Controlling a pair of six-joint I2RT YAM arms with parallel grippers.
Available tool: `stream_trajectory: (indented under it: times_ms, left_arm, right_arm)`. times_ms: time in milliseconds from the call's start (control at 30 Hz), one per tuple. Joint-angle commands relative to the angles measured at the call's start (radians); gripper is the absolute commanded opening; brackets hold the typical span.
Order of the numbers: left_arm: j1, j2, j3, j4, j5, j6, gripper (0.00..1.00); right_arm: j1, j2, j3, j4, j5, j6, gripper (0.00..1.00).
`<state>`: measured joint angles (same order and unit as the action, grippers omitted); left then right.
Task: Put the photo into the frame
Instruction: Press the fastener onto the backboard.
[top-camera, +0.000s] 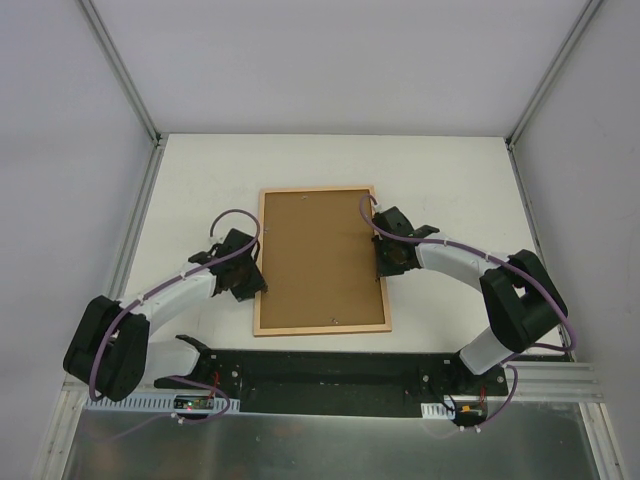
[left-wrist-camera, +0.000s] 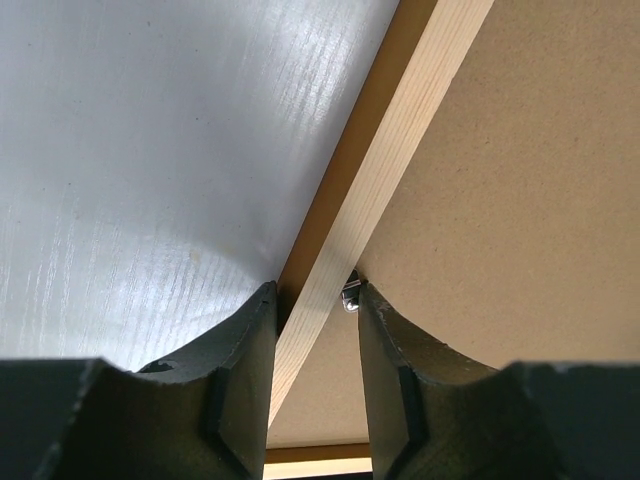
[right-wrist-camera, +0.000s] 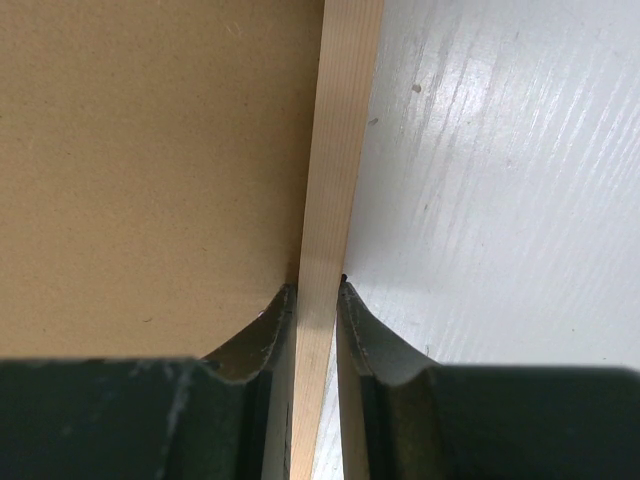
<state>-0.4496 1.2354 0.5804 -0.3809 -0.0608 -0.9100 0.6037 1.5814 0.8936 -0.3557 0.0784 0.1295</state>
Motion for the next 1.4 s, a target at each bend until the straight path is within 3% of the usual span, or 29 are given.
stream_trajectory:
  times_ms: [0,433,700,833,933,1133,1367]
  left_arm:
    - [0.012,-0.013,-0.065,-0.055,-0.002,-0.079,0.00]
    - [0.012,-0.037,-0.126,-0.067,-0.017,-0.325,0.00]
    - [0.012,0.013,-0.082,-0.087,-0.020,-0.277,0.00]
    - [0.009,0.051,-0.045,-0.104,-0.022,-0.196,0.00]
    - [-0.003,0.075,-0.022,-0.119,-0.028,-0.152,0.19]
    - [-0.024,0.124,0.004,-0.136,-0.037,-0.119,0.41]
    - [-0.038,0.190,0.044,-0.164,-0.066,-0.135,0.39]
  right_arm:
    - [0.001,0.042,-0.019,-0.006,-0.011,-0.013,0.01]
    - [-0.005,0.038,-0.041,0.007,-0.015,0.001,0.01]
    - [-0.005,0.029,-0.065,0.044,-0.040,0.018,0.02]
    - [-0.005,0.015,-0.079,0.064,-0.042,0.024,0.16]
    - [-0.005,0.011,-0.084,0.078,-0.051,0.025,0.23]
    - [-0.005,0.020,-0.093,0.112,-0.065,0.033,0.29]
    - [-0.007,0.014,-0.104,0.135,-0.068,0.025,0.32]
